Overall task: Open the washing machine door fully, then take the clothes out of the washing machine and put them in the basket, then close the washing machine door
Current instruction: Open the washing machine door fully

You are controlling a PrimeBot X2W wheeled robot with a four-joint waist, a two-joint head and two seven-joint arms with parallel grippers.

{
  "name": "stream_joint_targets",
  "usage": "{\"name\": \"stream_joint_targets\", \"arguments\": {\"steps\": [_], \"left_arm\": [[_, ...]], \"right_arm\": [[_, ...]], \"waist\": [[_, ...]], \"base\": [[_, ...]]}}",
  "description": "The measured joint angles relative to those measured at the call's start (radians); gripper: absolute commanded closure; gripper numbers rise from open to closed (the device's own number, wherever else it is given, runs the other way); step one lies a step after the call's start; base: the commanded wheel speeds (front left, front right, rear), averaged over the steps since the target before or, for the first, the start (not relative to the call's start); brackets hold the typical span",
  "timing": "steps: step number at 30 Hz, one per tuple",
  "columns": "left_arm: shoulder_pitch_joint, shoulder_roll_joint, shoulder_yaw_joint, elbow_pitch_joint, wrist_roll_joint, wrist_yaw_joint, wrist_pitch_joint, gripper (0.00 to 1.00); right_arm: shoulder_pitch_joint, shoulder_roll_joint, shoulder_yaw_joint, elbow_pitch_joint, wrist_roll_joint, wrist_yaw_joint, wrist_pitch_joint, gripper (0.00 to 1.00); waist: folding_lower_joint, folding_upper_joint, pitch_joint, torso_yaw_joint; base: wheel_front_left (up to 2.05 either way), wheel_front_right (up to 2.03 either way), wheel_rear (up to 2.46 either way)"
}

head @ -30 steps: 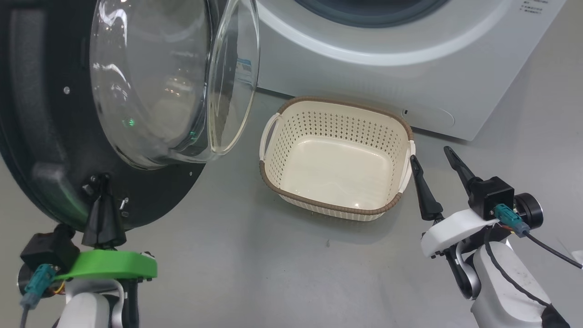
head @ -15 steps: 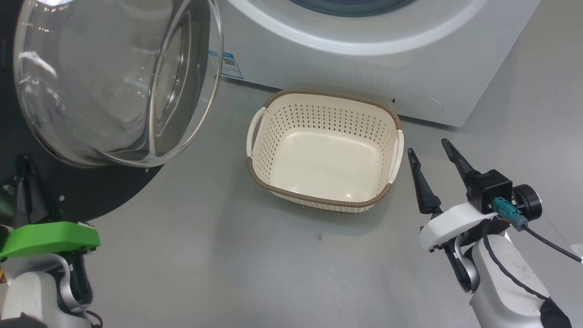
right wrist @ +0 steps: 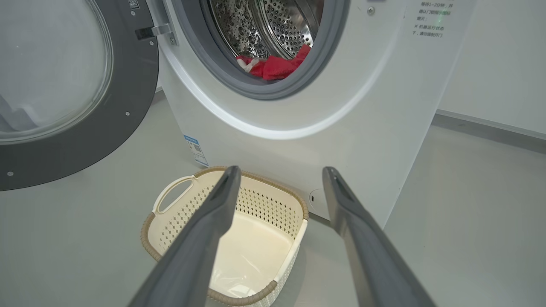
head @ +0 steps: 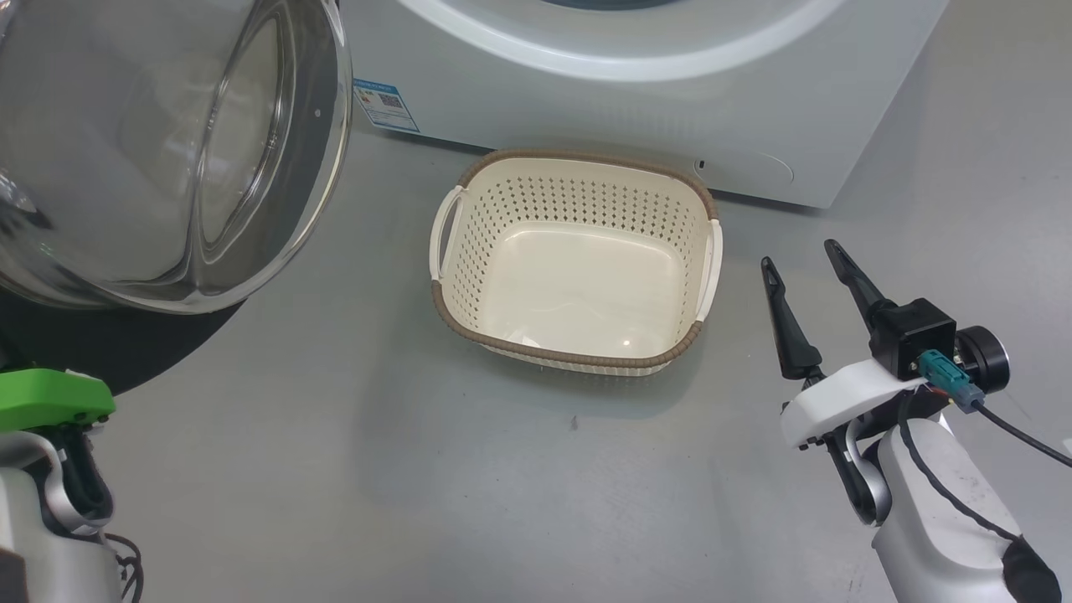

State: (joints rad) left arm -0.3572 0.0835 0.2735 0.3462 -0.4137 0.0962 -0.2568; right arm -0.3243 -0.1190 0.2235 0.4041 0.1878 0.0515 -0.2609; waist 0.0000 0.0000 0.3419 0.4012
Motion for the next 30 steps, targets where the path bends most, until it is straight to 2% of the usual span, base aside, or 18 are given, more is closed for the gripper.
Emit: {"name": "stream_joint_targets", "arguments": {"steps": [12,21,30], "left_arm": [[-0.037,0.021,0.039,0.035,0.016,0.003,0.000,1.00],[-0.007,-0.034,-0.021,-0.046,0.084,-0.059,0.000,1.00],[0.066,-0.053,-0.086,-0.143,0.119,-0.121,-0.001,1.00]], "right_arm": [[-0.003,0.003,-0.010,0.000,-0.001,0.003,0.000,0.00],[-0.002,0.013,-0.025,0.006,-0.001,0.008,0.000,0.00],[0.002,0.027,-0.027,0.008,0.003,0.009,0.000,0.00]], "waist": [[0.0000,0.0000,-0.001,-0.011],[0.0000,0.0000,-0.030,-0.013],[0.0000,0.0000,-0.069,-0.025]], "base": [[0.00,0.00,0.00],[0.00,0.00,0.00],[0.00,0.00,0.00]]}}
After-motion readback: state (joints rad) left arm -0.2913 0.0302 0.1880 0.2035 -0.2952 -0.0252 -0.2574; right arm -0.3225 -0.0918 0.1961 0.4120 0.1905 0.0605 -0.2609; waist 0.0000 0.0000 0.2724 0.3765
